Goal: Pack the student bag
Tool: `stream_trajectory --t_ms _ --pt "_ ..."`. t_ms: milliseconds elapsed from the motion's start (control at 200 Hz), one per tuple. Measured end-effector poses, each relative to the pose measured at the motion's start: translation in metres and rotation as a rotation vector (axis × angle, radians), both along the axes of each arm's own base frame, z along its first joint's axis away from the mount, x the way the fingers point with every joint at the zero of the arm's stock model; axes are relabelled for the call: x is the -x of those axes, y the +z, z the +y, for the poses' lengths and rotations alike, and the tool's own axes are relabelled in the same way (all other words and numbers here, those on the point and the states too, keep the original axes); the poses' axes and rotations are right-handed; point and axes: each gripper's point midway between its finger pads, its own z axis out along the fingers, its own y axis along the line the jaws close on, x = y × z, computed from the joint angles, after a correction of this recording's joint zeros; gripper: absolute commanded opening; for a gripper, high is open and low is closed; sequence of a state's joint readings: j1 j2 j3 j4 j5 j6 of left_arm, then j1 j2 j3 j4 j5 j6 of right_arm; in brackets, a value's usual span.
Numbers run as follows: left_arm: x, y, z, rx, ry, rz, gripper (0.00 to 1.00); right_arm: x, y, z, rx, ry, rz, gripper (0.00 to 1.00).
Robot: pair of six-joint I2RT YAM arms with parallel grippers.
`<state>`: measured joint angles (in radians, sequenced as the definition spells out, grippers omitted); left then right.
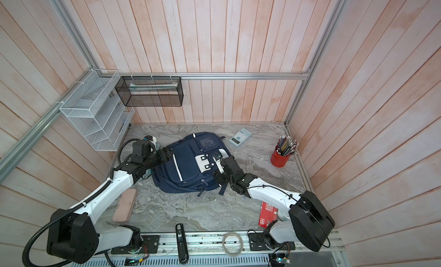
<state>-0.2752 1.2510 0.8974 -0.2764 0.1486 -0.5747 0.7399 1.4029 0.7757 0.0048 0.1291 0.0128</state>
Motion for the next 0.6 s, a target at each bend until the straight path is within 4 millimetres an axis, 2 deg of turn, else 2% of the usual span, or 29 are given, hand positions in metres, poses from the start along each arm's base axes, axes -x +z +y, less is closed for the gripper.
stream_trajectory --t_ms 65,115,165,235,330,440,515,600 --pt "0.017 0.009 -0.031 0.025 -0.077 -0.021 0.75 -0.009 -0.003 0.006 0.024 0.011 -0.005 0.86" --pt "0.035 0.009 -0.056 0.040 -0.146 -0.021 0.71 -0.015 -0.005 0.012 0.032 0.021 -0.007 0.87" --pt "0.056 0.001 -0.081 0.060 -0.214 0.001 0.68 -0.018 -0.007 0.020 0.029 0.040 -0.002 0.87" --pt "0.081 -0.020 -0.103 0.060 -0.278 0.054 0.61 -0.019 -0.010 0.030 0.017 0.073 0.002 0.86" --pt "0.098 -0.055 -0.108 0.037 -0.283 0.141 0.58 -0.011 -0.010 0.045 -0.001 0.127 0.001 0.87" --pt "0.111 -0.087 -0.100 0.004 -0.247 0.215 0.56 0.001 -0.006 0.064 -0.043 0.197 0.005 0.87" --pt "0.117 -0.096 -0.097 -0.008 -0.231 0.236 0.56 0.003 -0.008 0.069 -0.037 0.211 -0.004 0.87" --pt "0.117 -0.099 -0.096 -0.013 -0.209 0.234 0.53 -0.002 -0.024 0.066 0.033 0.179 -0.007 0.81"
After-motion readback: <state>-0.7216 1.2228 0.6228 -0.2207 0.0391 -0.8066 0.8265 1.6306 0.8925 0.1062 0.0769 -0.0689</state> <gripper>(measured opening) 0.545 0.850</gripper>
